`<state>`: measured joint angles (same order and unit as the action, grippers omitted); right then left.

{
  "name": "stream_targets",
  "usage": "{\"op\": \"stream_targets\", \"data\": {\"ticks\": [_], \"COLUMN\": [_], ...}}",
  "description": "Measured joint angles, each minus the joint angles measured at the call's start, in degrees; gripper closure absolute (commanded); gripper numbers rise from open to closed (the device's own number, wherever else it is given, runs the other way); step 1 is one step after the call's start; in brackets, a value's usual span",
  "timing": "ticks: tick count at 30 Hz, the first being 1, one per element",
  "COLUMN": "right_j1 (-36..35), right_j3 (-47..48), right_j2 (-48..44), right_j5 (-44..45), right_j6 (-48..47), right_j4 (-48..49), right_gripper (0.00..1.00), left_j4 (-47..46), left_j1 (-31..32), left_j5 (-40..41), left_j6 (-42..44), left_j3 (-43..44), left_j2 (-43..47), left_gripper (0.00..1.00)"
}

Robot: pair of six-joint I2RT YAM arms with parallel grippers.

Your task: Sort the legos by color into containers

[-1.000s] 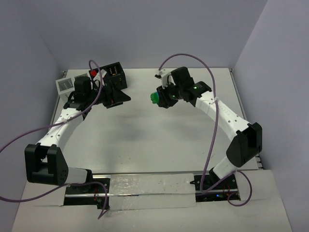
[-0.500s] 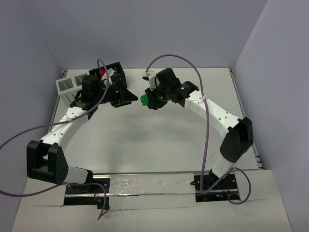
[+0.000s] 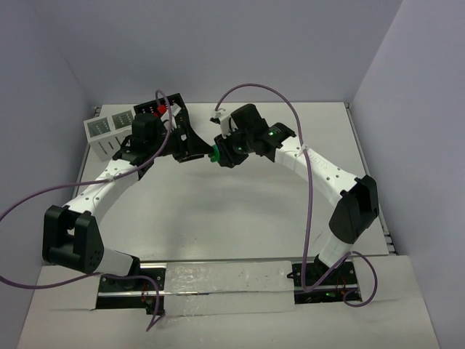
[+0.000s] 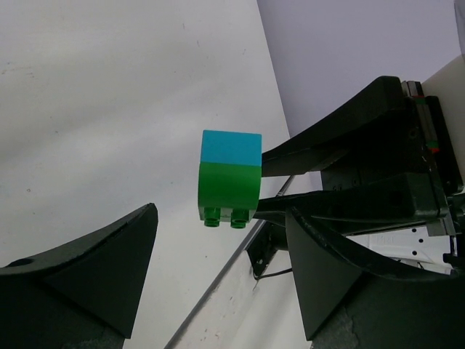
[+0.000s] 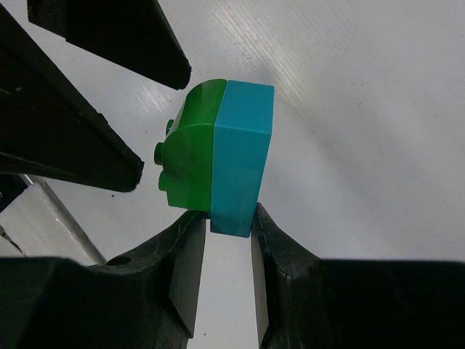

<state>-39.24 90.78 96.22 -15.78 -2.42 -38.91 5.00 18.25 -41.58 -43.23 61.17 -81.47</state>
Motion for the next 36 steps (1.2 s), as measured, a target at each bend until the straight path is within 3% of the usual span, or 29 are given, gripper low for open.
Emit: {"op": "stream_targets", "data": {"ticks": [5,13,20,23,36], "right_j1": [-0.2,-0.2,-0.3,-0.3,0.5], "right_j3": [0.3,1.1,1.1,1.1,0.5], "right_j2": [0.1,0.3,0.5,0.5,0.5], "right_j5": [-1.1,-3.4,-3.6,-3.4,-2.1], "right_j6": [0.0,-0.1,-0.2,-0.2,0.1], "right_j4": [-0.6,-1.2,-1.6,-1.8,-1.3], "right_gripper": [1.0,1.0,1.0,1.0,1.0], "left_j4": [-0.7,-0.9,-0.7,-0.3,1.9], "left_j1": [1.4,2.4,2.5,2.6,1.6], "left_j5": [0.4,1.0,1.1,1.1,0.3], "left_j6": [0.9,3.6,4.9,5.3,8.8], "left_j3": [0.0,0.0,0.0,0.1,-0.1], "left_j2": [0.0,-0.1,-0.1,-0.1,0.0], "left_gripper": [0.27,0.49,0.88,1.0,1.0]}}
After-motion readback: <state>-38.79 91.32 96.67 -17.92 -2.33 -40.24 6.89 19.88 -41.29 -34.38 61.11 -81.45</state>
